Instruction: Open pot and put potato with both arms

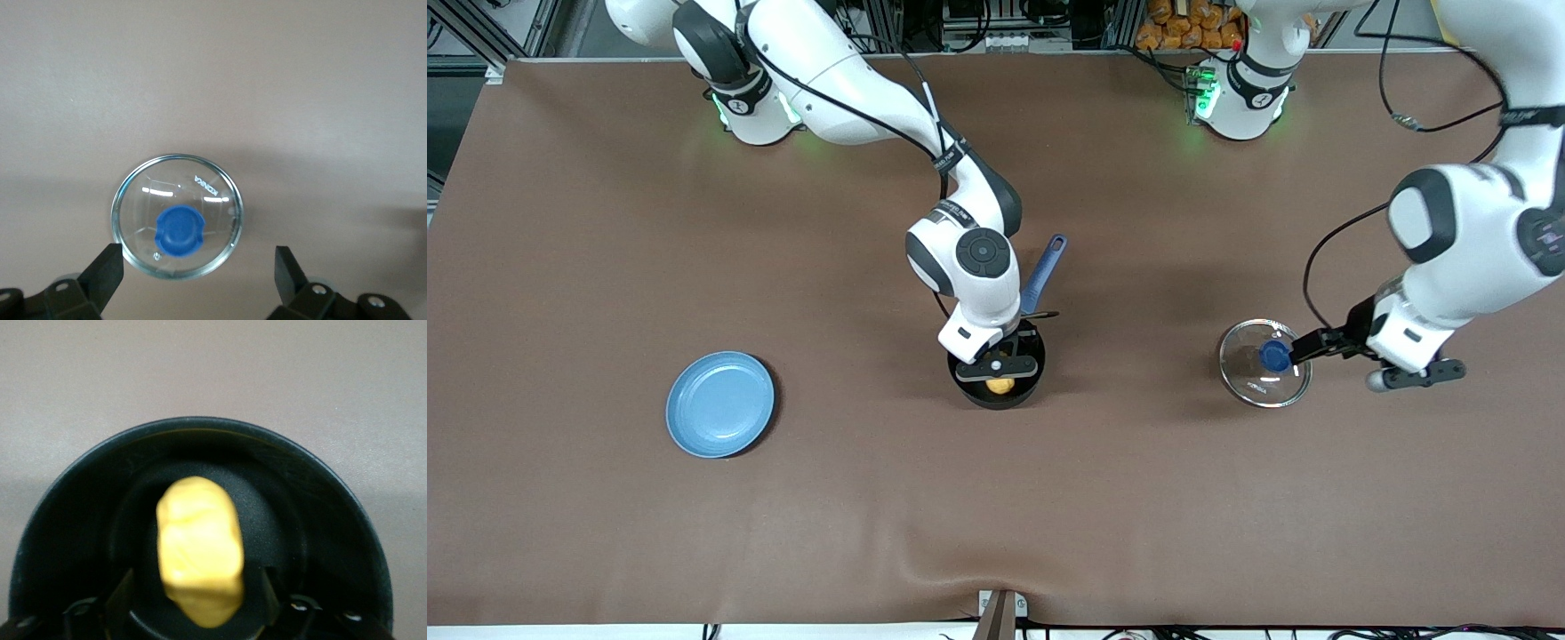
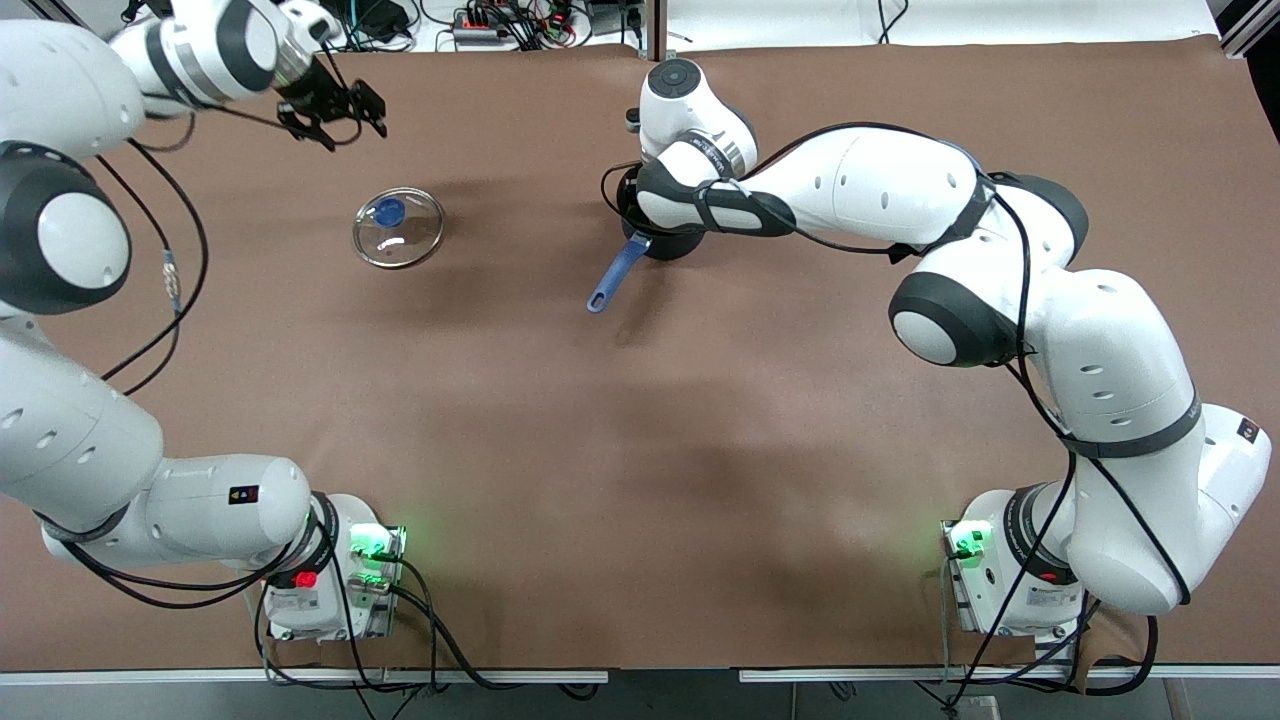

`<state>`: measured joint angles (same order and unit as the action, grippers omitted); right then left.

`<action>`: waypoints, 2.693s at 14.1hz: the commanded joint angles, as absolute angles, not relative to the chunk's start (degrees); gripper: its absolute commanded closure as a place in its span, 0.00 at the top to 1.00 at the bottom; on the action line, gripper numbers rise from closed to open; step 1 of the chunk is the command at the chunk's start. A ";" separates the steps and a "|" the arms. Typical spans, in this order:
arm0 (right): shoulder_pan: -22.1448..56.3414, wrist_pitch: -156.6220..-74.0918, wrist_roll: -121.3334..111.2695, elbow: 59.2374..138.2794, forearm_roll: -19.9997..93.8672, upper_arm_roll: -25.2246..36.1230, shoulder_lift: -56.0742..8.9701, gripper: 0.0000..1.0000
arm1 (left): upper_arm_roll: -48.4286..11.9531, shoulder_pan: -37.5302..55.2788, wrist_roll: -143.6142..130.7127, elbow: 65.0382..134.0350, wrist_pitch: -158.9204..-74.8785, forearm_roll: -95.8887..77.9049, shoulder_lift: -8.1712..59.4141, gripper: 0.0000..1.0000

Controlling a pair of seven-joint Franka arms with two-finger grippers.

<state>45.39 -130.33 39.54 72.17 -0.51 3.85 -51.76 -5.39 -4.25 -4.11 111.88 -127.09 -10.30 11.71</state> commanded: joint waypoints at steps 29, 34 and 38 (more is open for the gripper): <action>5.89 -70.14 -4.92 72.07 -0.35 4.04 -2.02 1.00 | -13.89 -3.60 -9.40 86.66 -83.06 1.49 -0.35 1.00; 4.22 -75.73 -4.92 77.93 0.79 3.69 -0.10 1.00 | -12.66 -1.68 -8.70 93.05 -85.33 1.58 -4.99 1.00; 2.99 -86.83 -4.92 92.89 0.88 3.08 6.33 1.00 | -8.62 1.22 -8.79 98.44 -87.45 2.11 -8.79 1.00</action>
